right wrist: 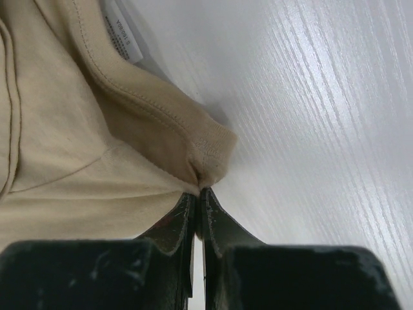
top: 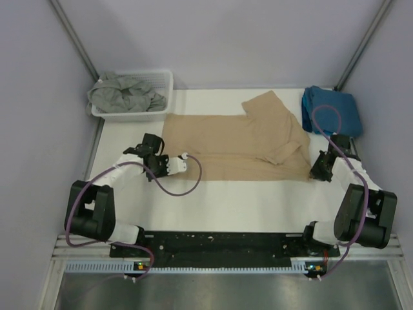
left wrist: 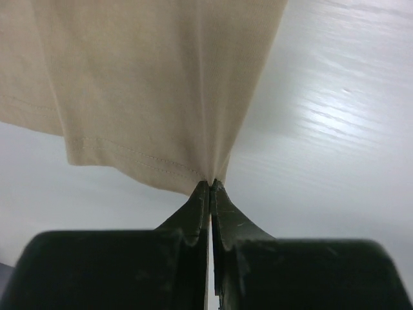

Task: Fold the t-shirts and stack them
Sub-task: Fold the flattened tshirt in 1/3 of the way

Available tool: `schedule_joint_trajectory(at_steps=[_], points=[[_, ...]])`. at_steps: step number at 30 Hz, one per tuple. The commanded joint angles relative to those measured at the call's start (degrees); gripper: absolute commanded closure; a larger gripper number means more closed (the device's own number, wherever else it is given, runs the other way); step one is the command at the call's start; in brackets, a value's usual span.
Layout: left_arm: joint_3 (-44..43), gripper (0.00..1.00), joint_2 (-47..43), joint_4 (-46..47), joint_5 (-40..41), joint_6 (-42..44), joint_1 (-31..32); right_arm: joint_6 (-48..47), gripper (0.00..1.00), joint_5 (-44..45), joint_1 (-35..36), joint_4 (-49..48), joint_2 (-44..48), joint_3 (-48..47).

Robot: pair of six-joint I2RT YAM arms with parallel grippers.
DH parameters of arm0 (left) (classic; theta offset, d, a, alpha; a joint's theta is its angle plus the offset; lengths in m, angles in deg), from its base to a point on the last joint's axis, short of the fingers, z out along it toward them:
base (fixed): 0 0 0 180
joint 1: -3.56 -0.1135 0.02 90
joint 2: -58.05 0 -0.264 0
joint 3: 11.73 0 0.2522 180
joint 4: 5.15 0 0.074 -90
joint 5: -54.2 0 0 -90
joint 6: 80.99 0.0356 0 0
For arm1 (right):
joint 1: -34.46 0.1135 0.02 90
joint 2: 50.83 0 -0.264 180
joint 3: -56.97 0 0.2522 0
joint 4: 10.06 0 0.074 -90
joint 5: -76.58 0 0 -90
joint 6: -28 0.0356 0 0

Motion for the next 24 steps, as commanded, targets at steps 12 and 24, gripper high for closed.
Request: schedule_joint_trajectory(at_steps=[12, 24], points=[[4.6, 1.00, -8.2, -15.5, 0.0, 4.9, 0.0, 0.7, 0.92, 3.0, -4.8, 2.1, 2.4, 1.7], [-3.9, 0.46, -5.3, -16.5, 1.2, -1.6, -1.4, 0.6, 0.54, 3.0, -2.4, 5.5, 7.5, -6.4]])
